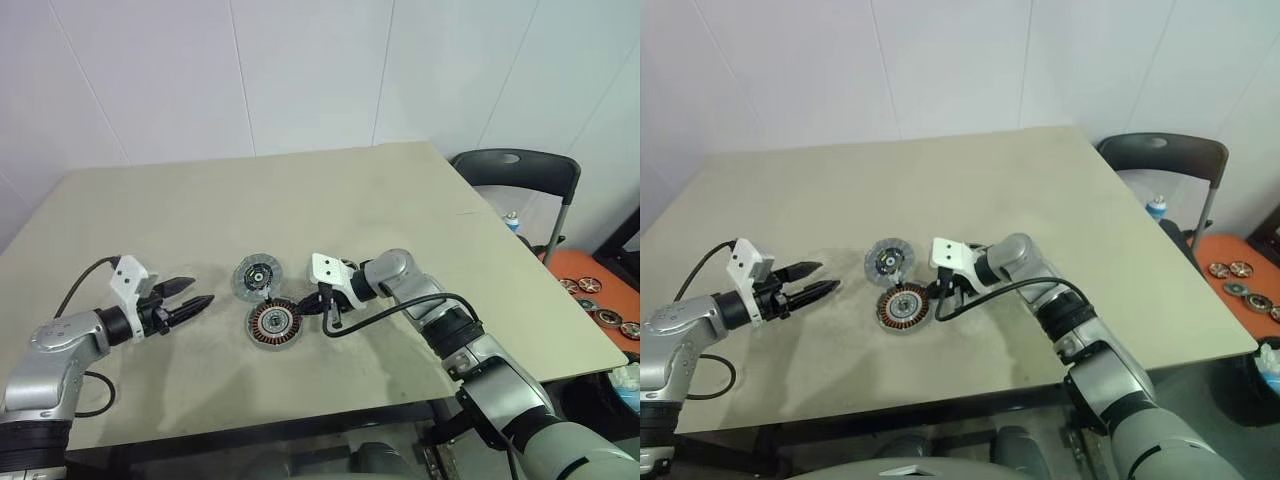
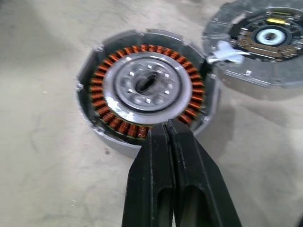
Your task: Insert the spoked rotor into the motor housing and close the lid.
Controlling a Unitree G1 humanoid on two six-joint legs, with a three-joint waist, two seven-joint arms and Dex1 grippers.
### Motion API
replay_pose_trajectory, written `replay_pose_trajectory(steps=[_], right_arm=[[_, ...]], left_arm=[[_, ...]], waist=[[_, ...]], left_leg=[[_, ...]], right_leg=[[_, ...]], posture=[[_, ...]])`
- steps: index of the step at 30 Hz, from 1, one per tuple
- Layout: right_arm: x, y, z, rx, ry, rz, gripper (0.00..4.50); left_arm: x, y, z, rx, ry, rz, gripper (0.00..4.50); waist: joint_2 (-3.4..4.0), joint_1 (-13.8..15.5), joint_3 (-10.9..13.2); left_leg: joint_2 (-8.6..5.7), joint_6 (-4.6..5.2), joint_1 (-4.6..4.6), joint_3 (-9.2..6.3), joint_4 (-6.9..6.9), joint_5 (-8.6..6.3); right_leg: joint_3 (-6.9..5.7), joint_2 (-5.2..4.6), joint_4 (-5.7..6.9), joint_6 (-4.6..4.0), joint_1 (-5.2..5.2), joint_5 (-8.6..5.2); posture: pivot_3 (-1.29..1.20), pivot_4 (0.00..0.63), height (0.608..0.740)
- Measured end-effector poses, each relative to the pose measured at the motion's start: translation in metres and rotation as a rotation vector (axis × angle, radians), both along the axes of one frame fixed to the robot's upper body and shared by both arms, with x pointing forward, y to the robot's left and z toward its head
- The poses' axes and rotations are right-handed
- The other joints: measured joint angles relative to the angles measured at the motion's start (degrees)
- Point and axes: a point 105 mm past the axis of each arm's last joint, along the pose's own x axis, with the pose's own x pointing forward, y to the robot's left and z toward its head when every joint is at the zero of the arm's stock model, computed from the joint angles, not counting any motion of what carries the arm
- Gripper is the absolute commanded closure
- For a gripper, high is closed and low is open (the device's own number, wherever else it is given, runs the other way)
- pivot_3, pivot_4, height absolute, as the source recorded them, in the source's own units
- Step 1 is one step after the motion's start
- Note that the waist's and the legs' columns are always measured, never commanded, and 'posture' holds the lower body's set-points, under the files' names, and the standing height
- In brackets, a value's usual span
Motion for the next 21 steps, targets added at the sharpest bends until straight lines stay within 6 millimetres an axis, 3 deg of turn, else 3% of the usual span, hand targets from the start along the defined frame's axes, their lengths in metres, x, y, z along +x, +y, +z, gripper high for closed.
replay_pose_trajectory(steps=[7,14,21], right_arm=[[0.001,0.005,0.001,0.002,0.0,0.003,4.47],[-0.009,0.015,0.027,0.063,0.073,0.049,4.47],[-0.004,0.032,0.001,0.057,0.122,-0.029,4.47]], left_arm=[[-0.006,0.0,-0.008,-0.007,0.022,0.018,1.31],[-0.013,-0.013,-0.024,-0.039,0.061,0.002,1.31],[-0.013,-0.016,-0.027,-0.043,0.068,0.0,1.31]], waist=[[0.01,0.18,0.01],[-0.01,0.06,0.0],[-0.01,0.0,-0.01]], left_leg=[[-0.01,0.0,0.0,0.0,0.0,0.0],[0.01,0.0,0.0,0.0,-0.03,-0.01],[0.0,-0.01,0.02,0.01,-0.02,0.0]], right_leg=[[-0.01,0.0,0.0,0.0,-0.01,0.0],[-0.01,0.0,-0.01,0.0,0.0,0.0],[-0.01,0.0,0.01,0.0,-0.06,0.0]], posture=[[0.0,0.0,0.74],[0.0,0.0,0.74],[0.0,0.0,0.74]])
